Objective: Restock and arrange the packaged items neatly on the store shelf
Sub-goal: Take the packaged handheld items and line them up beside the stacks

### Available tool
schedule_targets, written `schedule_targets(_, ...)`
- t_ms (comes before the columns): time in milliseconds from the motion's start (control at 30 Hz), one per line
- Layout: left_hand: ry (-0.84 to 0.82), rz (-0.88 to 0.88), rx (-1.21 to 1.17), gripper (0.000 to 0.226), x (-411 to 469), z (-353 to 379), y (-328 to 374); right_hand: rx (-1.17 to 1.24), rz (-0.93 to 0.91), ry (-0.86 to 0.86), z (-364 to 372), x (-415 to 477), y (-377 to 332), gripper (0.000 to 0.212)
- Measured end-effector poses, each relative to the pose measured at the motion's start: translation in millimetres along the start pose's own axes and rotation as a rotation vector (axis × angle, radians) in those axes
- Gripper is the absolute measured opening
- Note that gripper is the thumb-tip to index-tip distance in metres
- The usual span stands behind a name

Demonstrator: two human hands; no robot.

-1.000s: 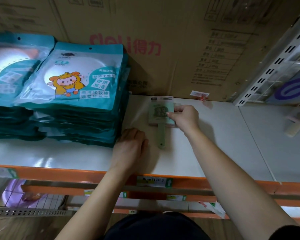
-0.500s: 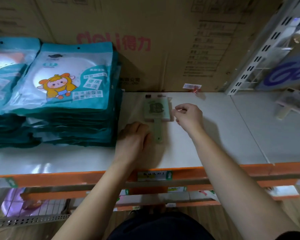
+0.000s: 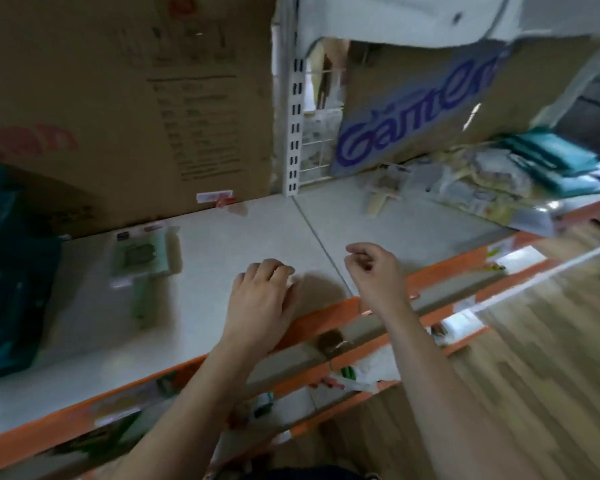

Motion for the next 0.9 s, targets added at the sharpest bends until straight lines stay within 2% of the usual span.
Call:
schedule_targets(200,-0.005,0.043,-0.066,0.029,40,59,125,-0.082,-0.019,0.036,-120,21,61,0.015)
schedule_targets(367,-0.045,0.076,-0.094,0.03,59,96,193,-0.12,-0.003,0.068,-188,35,93,0.016)
schedule_targets(600,-0.057,0.078,-0.107,0.029,105,129,234,-0.13,0.027,0.107,-243,71,131,0.022)
schedule_targets(900,0.016,0.007,-0.17,0.027,196,170,261,-0.215,0.021,0.156,-288,179,158,0.019)
Point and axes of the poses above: each hand's wrist, its own x-axis towards the middle knuckle, its own z-axis out of the palm, y = z × x, the point moved 8 cm from there along x, towards the middle knuckle, and after that the axes turned 5 degrees about y, right-handed, at the moved point
